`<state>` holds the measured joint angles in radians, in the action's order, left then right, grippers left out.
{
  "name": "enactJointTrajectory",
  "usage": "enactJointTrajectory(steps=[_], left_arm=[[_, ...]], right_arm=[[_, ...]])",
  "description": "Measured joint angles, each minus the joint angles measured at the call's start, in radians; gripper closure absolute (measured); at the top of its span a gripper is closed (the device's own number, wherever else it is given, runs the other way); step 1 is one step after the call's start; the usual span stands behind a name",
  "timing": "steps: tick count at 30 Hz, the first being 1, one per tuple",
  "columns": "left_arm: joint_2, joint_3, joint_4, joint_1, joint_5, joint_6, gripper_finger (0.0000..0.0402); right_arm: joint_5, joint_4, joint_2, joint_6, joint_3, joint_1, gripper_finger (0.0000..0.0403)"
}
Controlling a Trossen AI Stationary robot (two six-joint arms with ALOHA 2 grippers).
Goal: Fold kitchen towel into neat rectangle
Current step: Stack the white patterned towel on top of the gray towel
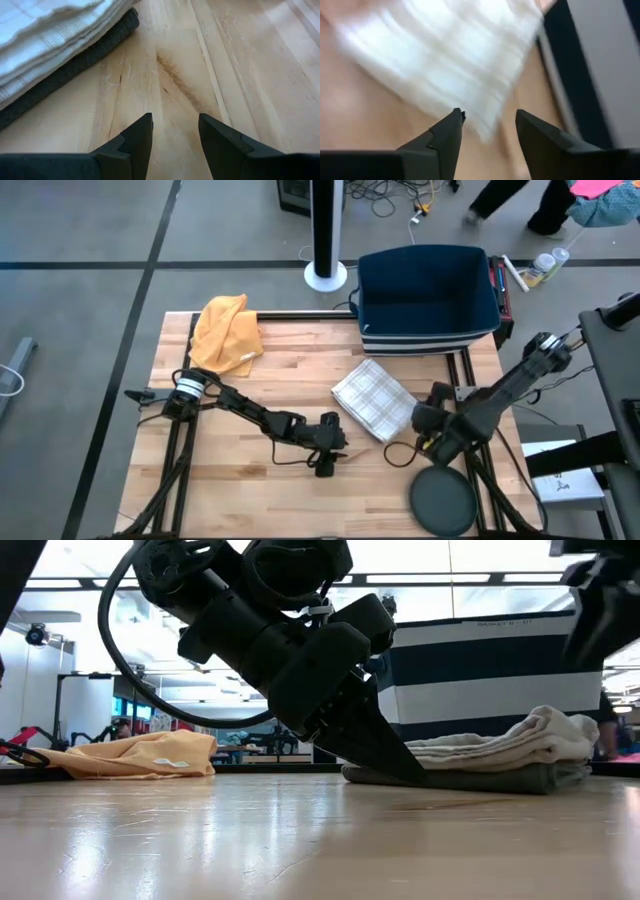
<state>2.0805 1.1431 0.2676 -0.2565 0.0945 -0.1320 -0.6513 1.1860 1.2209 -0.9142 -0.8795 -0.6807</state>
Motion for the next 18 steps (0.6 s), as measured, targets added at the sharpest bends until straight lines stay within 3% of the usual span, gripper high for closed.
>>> enactJointTrajectory(steps=[4, 9, 13, 18], left_arm=[[-0.016, 0.0, -0.011, -0.004, 0.0, 0.001, 0.0249], [-0.09, 0.0, -0.095, -0.031, 0.0, 0.001, 0.0249], [-0.176, -0.001, -0.206, -0.065, 0.009, 0.001, 0.0249], [-0.285, -0.001, -0.356, -0.116, 0.091, -0.005, 0.0249]], right_arm=[[0.005, -0.246, -0.052, 0.059, 0.14, 0.07, 0.0265], [0.064, -0.508, -0.012, 0.045, 0.281, 0.184, 0.031], [0.201, -0.761, 0.085, 0.093, 0.339, 0.254, 0.0348], [0.208, -0.991, 0.288, 0.103, 0.283, 0.29, 0.0385]])
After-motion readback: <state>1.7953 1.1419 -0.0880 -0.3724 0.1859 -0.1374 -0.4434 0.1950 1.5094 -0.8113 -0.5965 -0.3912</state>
